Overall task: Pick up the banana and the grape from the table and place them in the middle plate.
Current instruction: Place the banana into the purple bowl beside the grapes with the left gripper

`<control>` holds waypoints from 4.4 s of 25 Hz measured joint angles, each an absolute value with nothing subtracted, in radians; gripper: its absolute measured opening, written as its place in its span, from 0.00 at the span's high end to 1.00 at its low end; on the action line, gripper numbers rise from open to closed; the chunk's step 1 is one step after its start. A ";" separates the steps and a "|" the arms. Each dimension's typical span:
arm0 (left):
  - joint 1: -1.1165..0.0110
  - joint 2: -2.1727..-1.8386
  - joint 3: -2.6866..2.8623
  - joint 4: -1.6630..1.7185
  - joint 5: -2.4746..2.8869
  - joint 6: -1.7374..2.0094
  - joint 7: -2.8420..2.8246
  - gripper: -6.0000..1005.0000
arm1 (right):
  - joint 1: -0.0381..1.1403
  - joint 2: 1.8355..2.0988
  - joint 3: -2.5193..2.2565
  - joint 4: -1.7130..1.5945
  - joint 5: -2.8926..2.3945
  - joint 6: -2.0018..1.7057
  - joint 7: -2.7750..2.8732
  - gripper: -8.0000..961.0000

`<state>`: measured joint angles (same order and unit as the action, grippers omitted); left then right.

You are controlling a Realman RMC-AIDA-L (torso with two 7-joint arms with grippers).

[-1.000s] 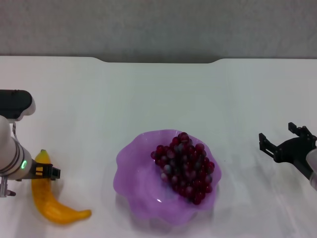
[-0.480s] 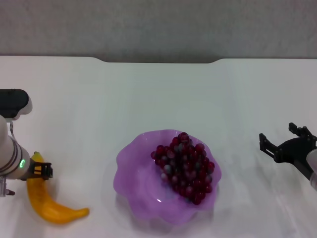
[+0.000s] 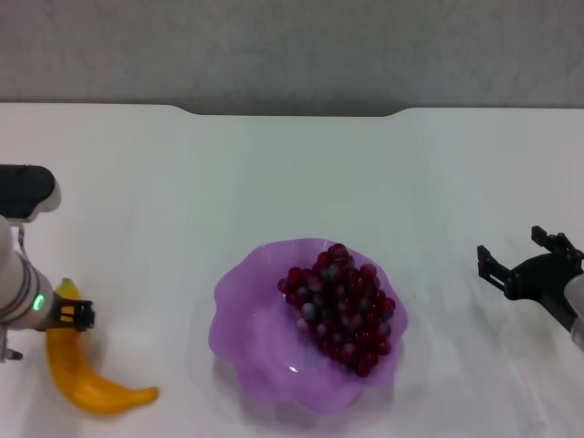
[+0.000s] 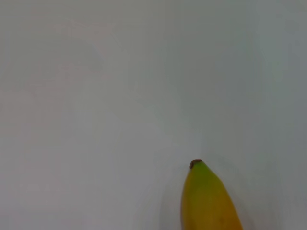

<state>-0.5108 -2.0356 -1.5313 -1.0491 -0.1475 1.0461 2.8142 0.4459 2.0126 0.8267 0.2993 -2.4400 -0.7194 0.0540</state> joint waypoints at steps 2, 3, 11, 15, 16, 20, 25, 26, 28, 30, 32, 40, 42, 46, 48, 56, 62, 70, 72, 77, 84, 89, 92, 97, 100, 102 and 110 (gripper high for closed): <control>-0.512 -2.030 -1.546 -1.065 -0.127 1.068 2.833 0.49 | 0.443 2.013 0.827 0.299 -2.440 -0.719 0.054 0.07; -0.512 -2.030 -1.546 -1.065 -0.127 1.068 2.833 0.49 | 0.442 2.013 0.827 0.299 -2.440 -0.719 0.054 0.07; -0.510 -2.016 -1.551 -1.213 0.048 1.213 2.844 0.49 | 0.441 2.013 0.827 0.298 -2.439 -0.719 0.054 0.07; -0.503 -2.015 -1.521 -1.301 0.053 1.255 2.845 0.49 | 0.441 2.013 0.826 0.298 -2.440 -0.719 0.054 0.07; -0.504 -2.015 -1.519 -1.308 0.055 1.259 2.845 0.49 | 0.441 2.013 0.825 0.298 -2.441 -0.719 0.054 0.07; -0.500 -2.025 -1.517 -1.309 0.070 1.249 2.845 0.50 | 0.441 2.013 0.825 0.301 -2.443 -0.719 0.054 0.07; -0.491 -2.033 -1.502 -1.286 0.079 1.227 2.844 0.51 | 0.441 2.013 0.820 0.302 -2.441 -0.719 0.054 0.07; -0.490 -2.033 -1.502 -1.291 0.080 1.227 2.844 0.51 | 0.441 2.013 0.818 0.301 -2.440 -0.719 0.054 0.07; -0.488 -2.031 -1.507 -1.312 0.080 1.237 2.844 0.51 | 0.441 2.013 0.815 0.299 -2.440 -0.719 0.054 0.07; -0.489 -2.025 -1.510 -1.334 0.080 1.254 2.844 0.50 | 0.441 2.013 0.815 0.299 -2.440 -0.719 0.054 0.07; -0.490 -2.016 -1.508 -1.365 0.079 1.284 2.844 0.51 | 0.441 2.013 0.814 0.299 -2.440 -0.719 0.054 0.07; -0.496 -1.984 -1.475 -1.537 0.032 1.368 2.846 0.50 | 0.440 2.013 0.813 0.297 -2.439 -0.719 0.054 0.07; -0.487 -1.976 -1.472 -1.616 -0.009 1.364 2.846 0.50 | 0.440 2.012 0.813 0.297 -2.439 -0.719 0.054 0.07; -0.471 -1.969 -1.477 -1.724 -0.083 1.341 2.846 0.51 | 0.440 2.013 0.810 0.298 -2.439 -0.719 0.054 0.07; -0.466 -1.969 -1.482 -1.755 -0.128 1.335 2.846 0.51 | 0.440 2.014 0.804 0.300 -2.439 -0.719 0.054 0.07; -0.459 -1.961 -1.438 -1.882 -0.323 1.306 2.847 0.51 | 0.440 2.014 0.793 0.303 -2.438 -0.706 0.055 0.07; -0.458 -1.956 -1.387 -1.848 -0.428 1.235 2.847 0.51 | 0.438 2.015 0.790 0.306 -2.437 -0.697 0.058 0.07; -0.488 -2.018 -1.328 -1.595 -0.506 1.068 2.847 0.51 | 0.433 2.017 0.789 0.305 -2.437 -0.696 0.058 0.07; -0.500 -2.026 -1.320 -1.553 -0.506 1.040 2.847 0.51 | 0.430 2.017 0.788 0.305 -2.437 -0.696 0.058 0.07; -0.521 -2.029 -1.286 -1.450 -0.510 0.955 2.845 0.51 | 0.431 2.017 0.788 0.308 -2.437 -0.696 0.058 0.07; -0.545 -2.032 -1.280 -1.280 -0.511 0.878 2.845 0.51 | 0.431 2.016 0.788 0.314 -2.437 -0.696 0.058 0.07; -0.562 -2.033 -1.271 -1.198 -0.512 0.855 2.843 0.50 | 0.431 2.016 0.787 0.316 -2.437 -0.696 0.058 0.07; -0.565 -2.033 -1.251 -1.191 -0.512 0.852 2.842 0.49 | 0.431 2.016 0.787 0.316 -2.437 -0.696 0.058 0.07; -0.575 -2.034 -1.215 -1.193 -0.504 0.858 2.842 0.48 | 0.431 2.016 0.787 0.316 -2.438 -0.696 0.058 0.07; -0.574 -2.034 -1.196 -1.215 -0.501 0.867 2.843 0.47 | 0.431 2.016 0.787 0.314 -2.439 -0.696 0.058 0.07; -0.568 -2.033 -1.194 -1.243 -0.501 0.874 2.843 0.46 | 0.430 2.016 0.787 0.313 -2.438 -0.696 0.058 0.07; -0.498 -2.033 -1.232 -1.395 -0.392 0.890 2.843 0.27 | 0.428 2.016 0.787 0.311 -2.437 -0.696 0.058 0.07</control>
